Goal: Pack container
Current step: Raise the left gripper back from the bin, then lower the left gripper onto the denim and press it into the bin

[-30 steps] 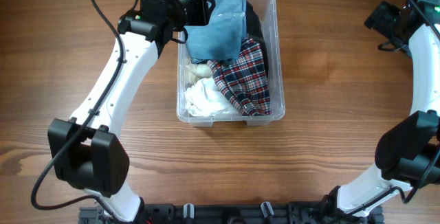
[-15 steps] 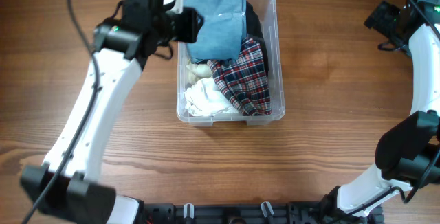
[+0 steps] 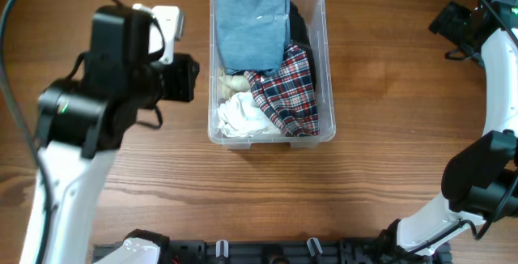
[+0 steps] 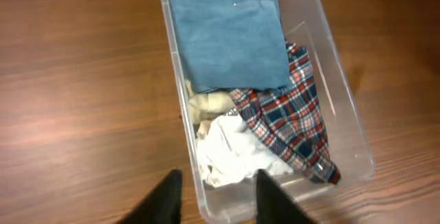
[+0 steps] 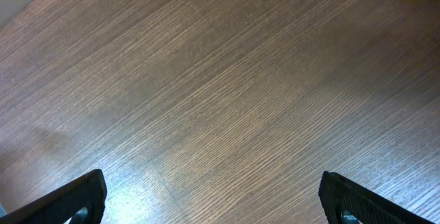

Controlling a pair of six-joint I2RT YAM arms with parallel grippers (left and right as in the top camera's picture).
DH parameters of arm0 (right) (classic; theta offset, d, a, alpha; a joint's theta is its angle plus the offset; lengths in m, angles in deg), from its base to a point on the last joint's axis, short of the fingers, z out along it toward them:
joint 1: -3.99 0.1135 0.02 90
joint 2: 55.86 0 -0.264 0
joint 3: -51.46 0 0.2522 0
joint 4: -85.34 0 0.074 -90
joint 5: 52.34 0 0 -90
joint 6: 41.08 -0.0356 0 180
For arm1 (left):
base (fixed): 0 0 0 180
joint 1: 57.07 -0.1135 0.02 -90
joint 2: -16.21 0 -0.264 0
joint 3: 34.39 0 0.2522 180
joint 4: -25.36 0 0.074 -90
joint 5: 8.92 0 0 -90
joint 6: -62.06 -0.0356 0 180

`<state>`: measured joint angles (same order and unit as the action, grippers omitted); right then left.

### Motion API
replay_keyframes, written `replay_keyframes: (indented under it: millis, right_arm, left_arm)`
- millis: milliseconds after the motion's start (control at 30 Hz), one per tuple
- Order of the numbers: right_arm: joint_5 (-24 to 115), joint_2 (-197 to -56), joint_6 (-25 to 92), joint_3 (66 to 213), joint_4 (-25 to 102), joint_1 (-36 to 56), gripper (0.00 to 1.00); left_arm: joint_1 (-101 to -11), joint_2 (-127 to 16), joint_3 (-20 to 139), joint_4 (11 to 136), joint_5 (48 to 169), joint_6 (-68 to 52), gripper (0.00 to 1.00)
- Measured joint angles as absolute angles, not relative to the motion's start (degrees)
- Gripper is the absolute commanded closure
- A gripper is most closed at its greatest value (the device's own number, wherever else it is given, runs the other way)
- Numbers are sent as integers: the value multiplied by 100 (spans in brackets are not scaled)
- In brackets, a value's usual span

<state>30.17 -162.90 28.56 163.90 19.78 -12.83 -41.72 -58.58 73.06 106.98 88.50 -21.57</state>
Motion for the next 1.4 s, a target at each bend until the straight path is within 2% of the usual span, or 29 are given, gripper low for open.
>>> replay_keyframes:
  millis: [233,467,567,833,1233,1400]
  right_arm:
    - [3017,-16290,2856,16390,1976,-1283,0]
    - [3015,-16290,2856,16390,1978,-1283,0]
    - [3017,-16290,2856,16390,1978,-1283,0]
    - [3015,-16290,2856,16390,1978,-1283,0]
    - [3017,-16290,2856,16390,1978,-1283,0]
    - [3015,-16290,2856,16390,1978,-1283,0]
  left_arm:
    - [-4172,-4341,7308,11211,8812,-2305,51]
    - [-4172,-3176,7308,11487,8793,-2342,50]
    - [-4172,-3056,7308,11561,8793,-2342,47]
    - [-4172,-3143,7218,11932,8793,-2386,47]
    - [-4172,-3145,6576,11849,8799,-2423,47]
    - [-4172,-2645,6565,11841,8799,-2476,46]
